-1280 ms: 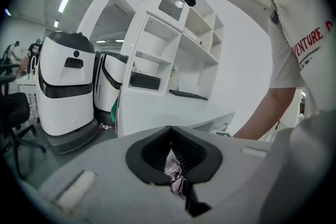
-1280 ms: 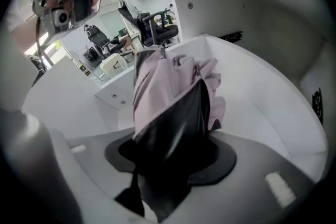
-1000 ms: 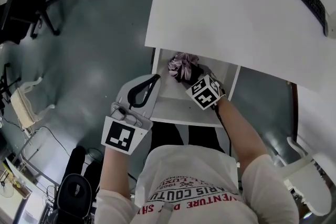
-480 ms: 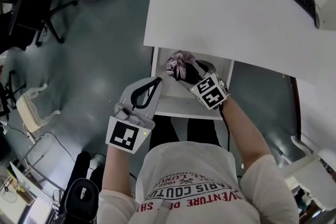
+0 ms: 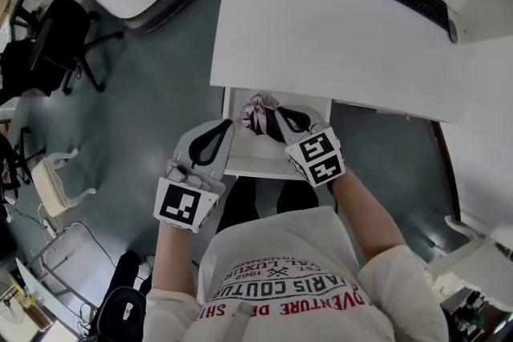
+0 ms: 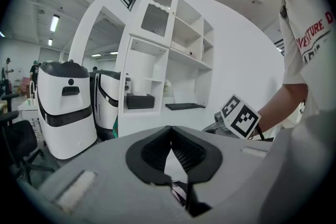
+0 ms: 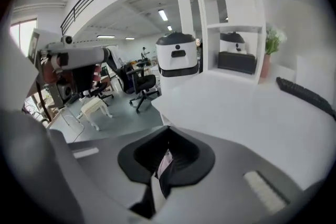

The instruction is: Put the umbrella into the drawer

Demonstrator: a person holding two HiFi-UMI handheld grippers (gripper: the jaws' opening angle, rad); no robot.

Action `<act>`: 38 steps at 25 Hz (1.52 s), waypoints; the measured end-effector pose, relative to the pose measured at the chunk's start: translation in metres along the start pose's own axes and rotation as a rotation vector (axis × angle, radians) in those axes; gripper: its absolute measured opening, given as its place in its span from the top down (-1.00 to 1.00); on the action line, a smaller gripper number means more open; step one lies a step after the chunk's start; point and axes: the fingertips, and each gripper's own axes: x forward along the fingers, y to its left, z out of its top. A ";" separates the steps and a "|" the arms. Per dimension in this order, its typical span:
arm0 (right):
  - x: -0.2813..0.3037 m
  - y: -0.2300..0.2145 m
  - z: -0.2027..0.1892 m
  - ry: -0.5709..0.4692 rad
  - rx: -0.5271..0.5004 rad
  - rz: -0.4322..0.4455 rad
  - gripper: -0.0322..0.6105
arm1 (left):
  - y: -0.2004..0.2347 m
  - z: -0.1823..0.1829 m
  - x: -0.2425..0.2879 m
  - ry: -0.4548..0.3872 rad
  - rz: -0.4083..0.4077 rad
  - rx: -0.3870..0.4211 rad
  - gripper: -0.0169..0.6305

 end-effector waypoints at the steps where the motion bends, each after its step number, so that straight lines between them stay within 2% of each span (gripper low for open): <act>1: -0.009 -0.001 0.012 -0.034 0.003 -0.008 0.90 | 0.000 0.008 -0.001 -0.007 -0.001 0.007 0.93; 4: -0.044 0.001 0.051 -0.152 -0.016 -0.030 0.90 | -0.007 0.039 -0.005 -0.042 -0.021 0.033 0.93; 11: -0.135 0.011 0.130 -0.418 -0.137 -0.142 0.90 | -0.023 0.102 -0.025 -0.116 -0.039 0.120 0.93; 20: -0.203 0.014 0.168 -0.613 -0.143 -0.253 0.90 | -0.032 0.148 -0.046 -0.183 -0.060 0.145 0.93; 24: -0.217 0.015 0.173 -0.662 -0.101 -0.266 0.90 | -0.029 0.160 -0.050 -0.211 -0.040 0.135 0.93; 29: -0.219 0.018 0.176 -0.684 -0.083 -0.277 0.90 | -0.031 0.159 -0.049 -0.202 -0.061 0.145 0.93; 38: -0.204 0.022 0.168 -0.648 -0.056 -0.279 0.90 | -0.018 0.153 -0.051 -0.211 -0.041 0.131 0.93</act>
